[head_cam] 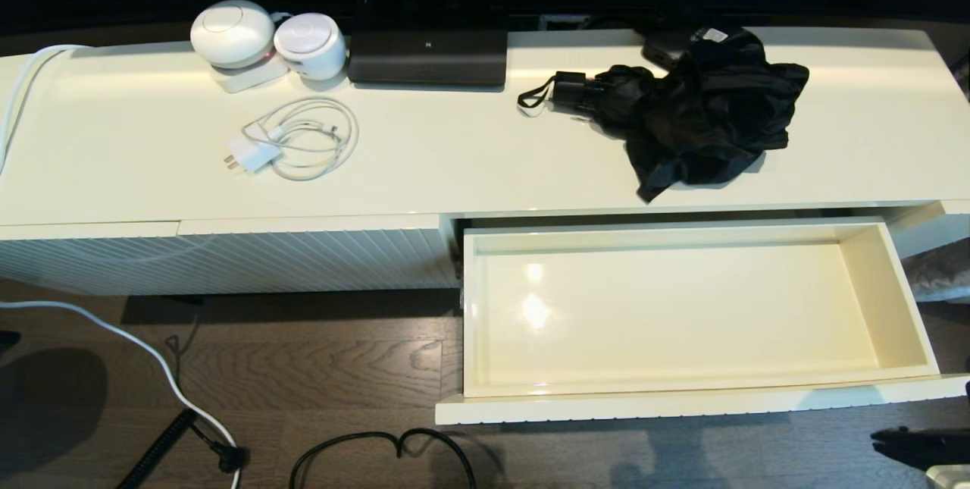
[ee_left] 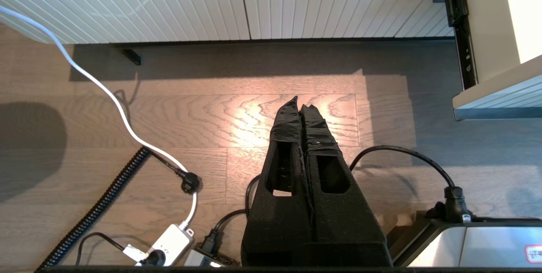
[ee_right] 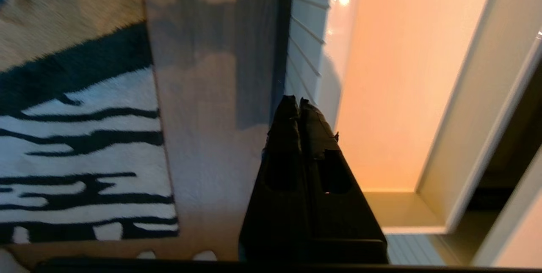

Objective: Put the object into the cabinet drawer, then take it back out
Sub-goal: Close the drawer

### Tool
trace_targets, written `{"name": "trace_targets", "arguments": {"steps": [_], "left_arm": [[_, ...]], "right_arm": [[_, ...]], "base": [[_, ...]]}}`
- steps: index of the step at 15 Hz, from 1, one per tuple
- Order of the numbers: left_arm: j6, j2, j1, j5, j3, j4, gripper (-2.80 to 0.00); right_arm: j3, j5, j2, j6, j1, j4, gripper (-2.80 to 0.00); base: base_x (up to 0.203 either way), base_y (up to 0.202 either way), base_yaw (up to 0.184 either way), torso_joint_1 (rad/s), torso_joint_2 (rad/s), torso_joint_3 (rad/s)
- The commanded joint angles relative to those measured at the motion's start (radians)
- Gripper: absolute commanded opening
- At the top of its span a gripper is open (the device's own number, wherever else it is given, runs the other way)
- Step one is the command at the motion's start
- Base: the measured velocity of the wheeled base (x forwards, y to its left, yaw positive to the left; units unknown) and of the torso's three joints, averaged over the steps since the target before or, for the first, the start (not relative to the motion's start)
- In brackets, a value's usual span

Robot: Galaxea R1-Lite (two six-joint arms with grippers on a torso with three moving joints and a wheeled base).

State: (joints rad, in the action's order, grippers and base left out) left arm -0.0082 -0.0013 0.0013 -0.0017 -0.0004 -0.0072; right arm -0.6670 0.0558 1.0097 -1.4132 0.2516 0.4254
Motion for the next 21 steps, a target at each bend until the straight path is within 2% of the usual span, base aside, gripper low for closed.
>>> {"name": "trace_targets", "arguments": {"steps": [1,5,9,13,16,21], "left_arm": [[0.000,-0.001,0.001,0.000,0.000,0.000,-2.80],[-0.001,-0.002,0.000,0.000,0.000,0.000,-2.80],[-0.001,-0.001,0.000,0.000,0.000,0.000,-2.80],[0.000,-0.002,0.001,0.000,0.000,0.000,-2.80],[-0.001,-0.002,0.000,0.000,0.000,0.000,-2.80],[-0.001,-0.002,0.000,0.000,0.000,0.000,-2.80]], "right_arm": [[0.042,0.026,0.037,-0.007,0.008,0.002,-2.80],[0.070,0.077,0.127,-0.007,0.015,-0.002,-2.80],[0.059,0.141,0.212,0.055,0.023,-0.027,-2.80],[0.066,0.153,0.280,0.061,0.022,-0.111,-2.80],[0.067,0.149,0.319,0.059,0.017,-0.238,-2.80],[0.056,0.136,0.343,0.054,0.014,-0.376,-2.80]], "base": [[0.000,0.000,0.000,0.000,0.00,0.000],[0.000,0.000,0.000,0.000,0.00,0.000],[0.000,0.000,0.000,0.000,0.00,0.000],[0.000,0.000,0.000,0.000,0.00,0.000],[0.000,0.000,0.000,0.000,0.00,0.000],[0.000,0.000,0.000,0.000,0.00,0.000]]}}
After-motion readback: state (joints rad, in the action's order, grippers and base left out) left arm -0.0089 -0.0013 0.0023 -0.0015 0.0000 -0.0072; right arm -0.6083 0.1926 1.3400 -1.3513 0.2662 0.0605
